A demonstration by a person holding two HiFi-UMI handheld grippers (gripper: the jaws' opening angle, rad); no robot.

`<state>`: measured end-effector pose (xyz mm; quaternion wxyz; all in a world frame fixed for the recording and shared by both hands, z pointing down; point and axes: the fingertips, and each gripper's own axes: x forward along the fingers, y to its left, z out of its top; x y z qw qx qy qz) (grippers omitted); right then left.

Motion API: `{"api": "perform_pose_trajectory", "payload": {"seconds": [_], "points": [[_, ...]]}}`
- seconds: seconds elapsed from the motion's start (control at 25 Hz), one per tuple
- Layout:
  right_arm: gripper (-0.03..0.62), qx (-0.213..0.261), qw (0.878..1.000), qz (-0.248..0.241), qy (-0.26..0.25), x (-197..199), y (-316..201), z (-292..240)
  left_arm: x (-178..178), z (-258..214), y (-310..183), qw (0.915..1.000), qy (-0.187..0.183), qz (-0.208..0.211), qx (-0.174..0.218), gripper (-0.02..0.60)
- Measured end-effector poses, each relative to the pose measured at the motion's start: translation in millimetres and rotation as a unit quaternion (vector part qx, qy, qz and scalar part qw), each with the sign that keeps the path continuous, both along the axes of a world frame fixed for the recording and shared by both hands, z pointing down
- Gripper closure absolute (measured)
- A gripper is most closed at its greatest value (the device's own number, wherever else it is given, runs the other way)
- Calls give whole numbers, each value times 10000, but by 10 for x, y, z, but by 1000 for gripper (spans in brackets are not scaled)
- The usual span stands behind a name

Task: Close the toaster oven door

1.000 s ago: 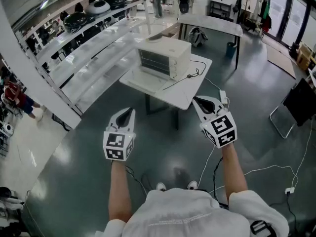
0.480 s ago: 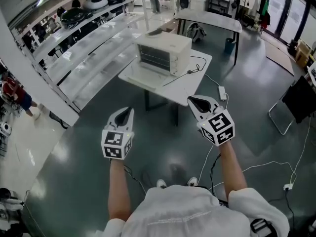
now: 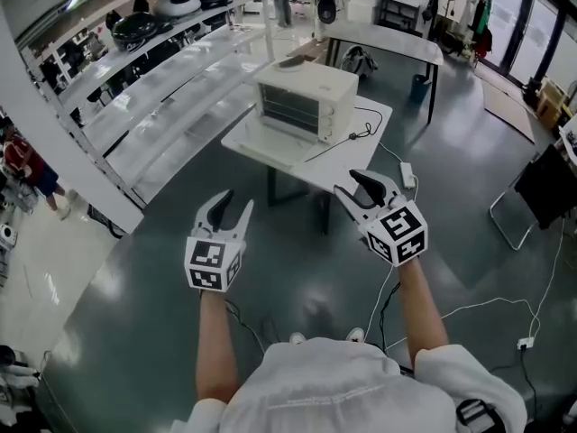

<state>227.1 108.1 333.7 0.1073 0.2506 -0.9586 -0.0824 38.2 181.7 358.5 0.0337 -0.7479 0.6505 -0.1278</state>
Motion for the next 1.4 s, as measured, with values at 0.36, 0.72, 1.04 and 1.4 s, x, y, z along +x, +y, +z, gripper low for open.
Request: {"api": "perform_pose_trajectory", "payload": {"seconds": [0.36,0.72,1.04,1.4], "points": [[416,-74,9992,-93,391,-498,66,251,-423,206,12,9998,-15,37,-192,423],[416,-361,9981,-64,502,-905,103,390,-880,407,88,9985,275,-63,-471,426],[416,-519,9972,-142,522,-1176,-177,537,-1134,646,-41,9962,371,-241,-755,426],[416,-708,9969,-220,280,-1552,-1141,740,-1480,787,-874,9945,193,-349,-973,428]]}}
